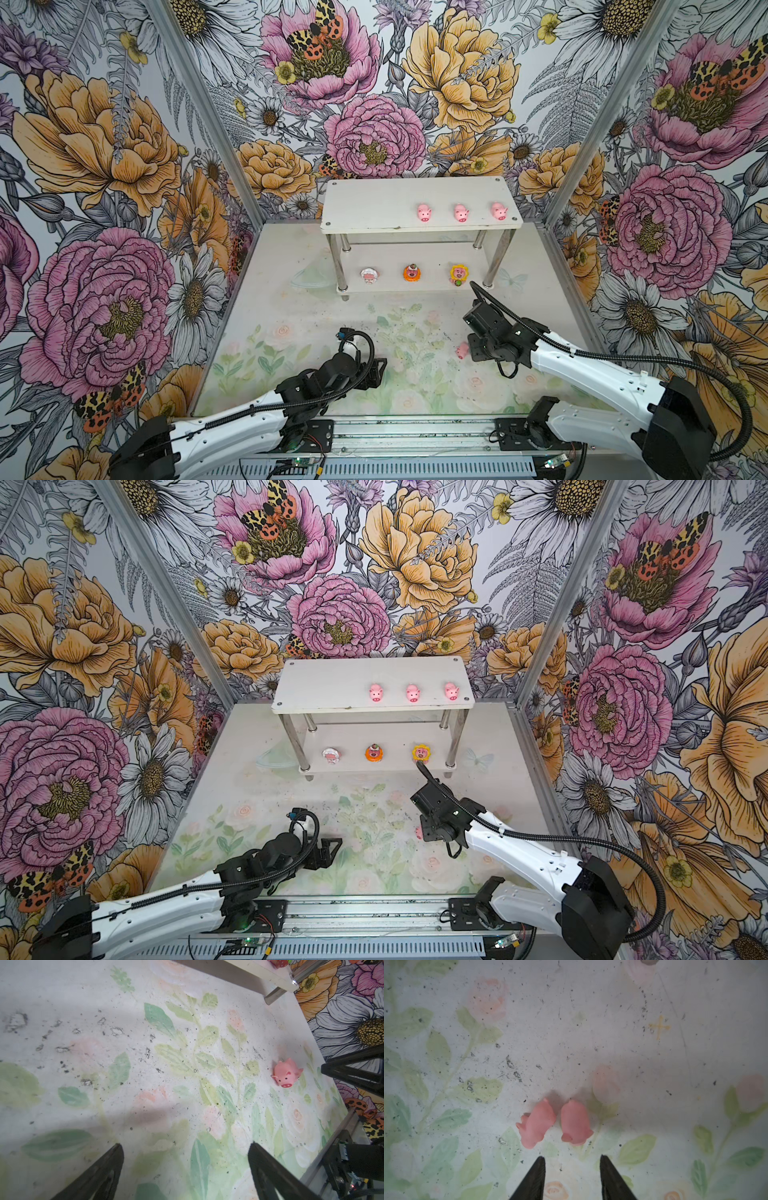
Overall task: Place and organize the plastic toys onto the shelf
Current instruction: 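Move the right gripper back down toward the last pink pig on the table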
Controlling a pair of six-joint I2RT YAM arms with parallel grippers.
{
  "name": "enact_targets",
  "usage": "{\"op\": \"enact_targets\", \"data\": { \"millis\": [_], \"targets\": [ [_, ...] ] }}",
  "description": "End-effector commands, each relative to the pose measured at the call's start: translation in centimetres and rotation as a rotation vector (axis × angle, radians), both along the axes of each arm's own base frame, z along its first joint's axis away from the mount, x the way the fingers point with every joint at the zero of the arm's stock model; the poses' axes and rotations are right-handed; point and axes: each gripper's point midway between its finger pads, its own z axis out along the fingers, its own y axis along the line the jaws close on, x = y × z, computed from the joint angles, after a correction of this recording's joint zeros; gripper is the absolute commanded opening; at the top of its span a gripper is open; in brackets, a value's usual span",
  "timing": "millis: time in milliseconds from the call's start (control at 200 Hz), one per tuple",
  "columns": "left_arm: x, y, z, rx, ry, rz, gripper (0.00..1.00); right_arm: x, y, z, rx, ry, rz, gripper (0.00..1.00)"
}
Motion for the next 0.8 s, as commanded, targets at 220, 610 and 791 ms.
{"op": "enact_targets", "data": {
  "millis": [220,610,791],
  "targets": [
    [1.6,-2.0,1.3,-0.009,-0.043,0.014,0.96,2.0,5.0,-2.0,0.242,0.0,-0.024,0.44],
    [1.8,-0.7,0.6,0.017,-0.033,0.069,0.96,1.3,5.5,-5.0,0.258,0.069,-0.047,0.04],
    [1.8,-0.3,1.1,-0.002,-0.044,0.085,0.96,2.1,10.0,-3.2,0.332,0.044,0.034,0.0]
  ]
}}
